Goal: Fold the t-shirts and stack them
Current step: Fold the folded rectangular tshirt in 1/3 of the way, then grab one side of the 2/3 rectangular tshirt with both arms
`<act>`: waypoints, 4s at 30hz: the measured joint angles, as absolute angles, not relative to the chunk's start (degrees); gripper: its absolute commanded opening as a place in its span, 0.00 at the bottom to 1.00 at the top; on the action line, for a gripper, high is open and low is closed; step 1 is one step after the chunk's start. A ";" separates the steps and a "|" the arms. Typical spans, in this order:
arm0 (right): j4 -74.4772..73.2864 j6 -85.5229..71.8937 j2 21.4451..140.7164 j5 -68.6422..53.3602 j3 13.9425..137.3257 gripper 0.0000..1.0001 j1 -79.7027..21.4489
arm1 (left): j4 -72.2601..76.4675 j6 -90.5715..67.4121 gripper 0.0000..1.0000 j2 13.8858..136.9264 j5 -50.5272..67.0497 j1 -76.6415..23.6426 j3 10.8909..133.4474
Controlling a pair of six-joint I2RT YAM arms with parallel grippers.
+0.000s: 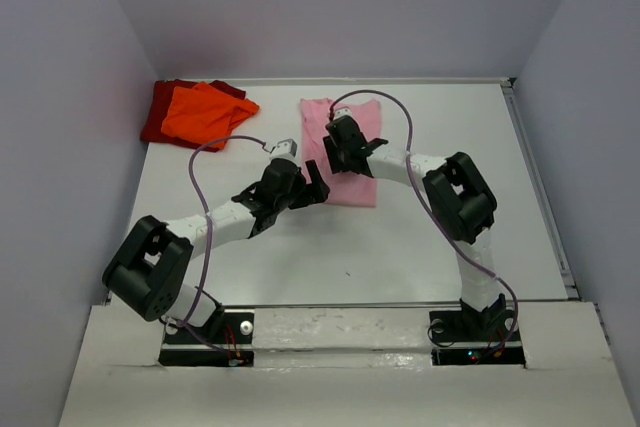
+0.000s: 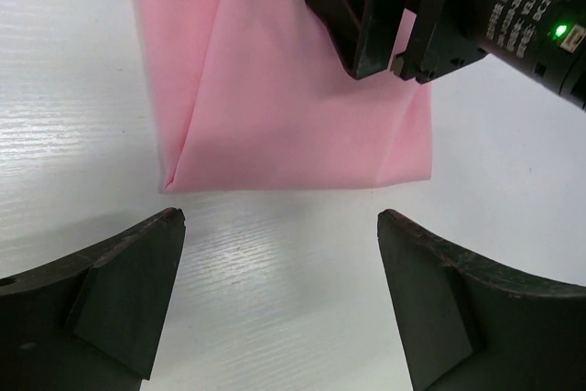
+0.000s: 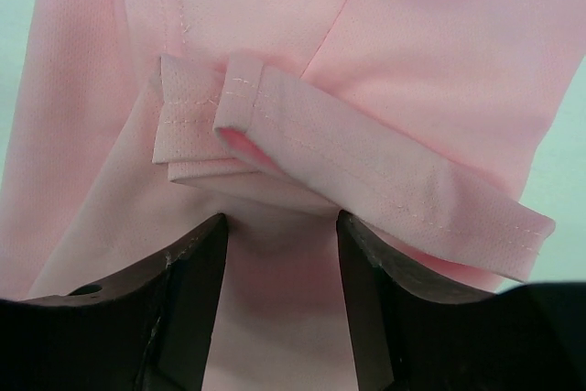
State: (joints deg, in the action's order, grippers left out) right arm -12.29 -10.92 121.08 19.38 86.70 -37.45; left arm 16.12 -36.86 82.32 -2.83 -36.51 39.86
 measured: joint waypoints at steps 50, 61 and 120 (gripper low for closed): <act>-20.64 -8.08 116.05 15.75 94.11 0.57 -28.21 | 17.30 -34.35 0.96 88.71 -3.36 -35.14 45.82; -2.37 -24.27 99.79 -0.47 59.09 0.56 -18.31 | 24.80 -37.41 0.94 96.84 3.40 -25.89 46.72; 11.92 -35.83 104.62 -17.65 50.98 0.00 -15.44 | 26.70 -40.64 0.00 110.48 15.42 -24.53 54.35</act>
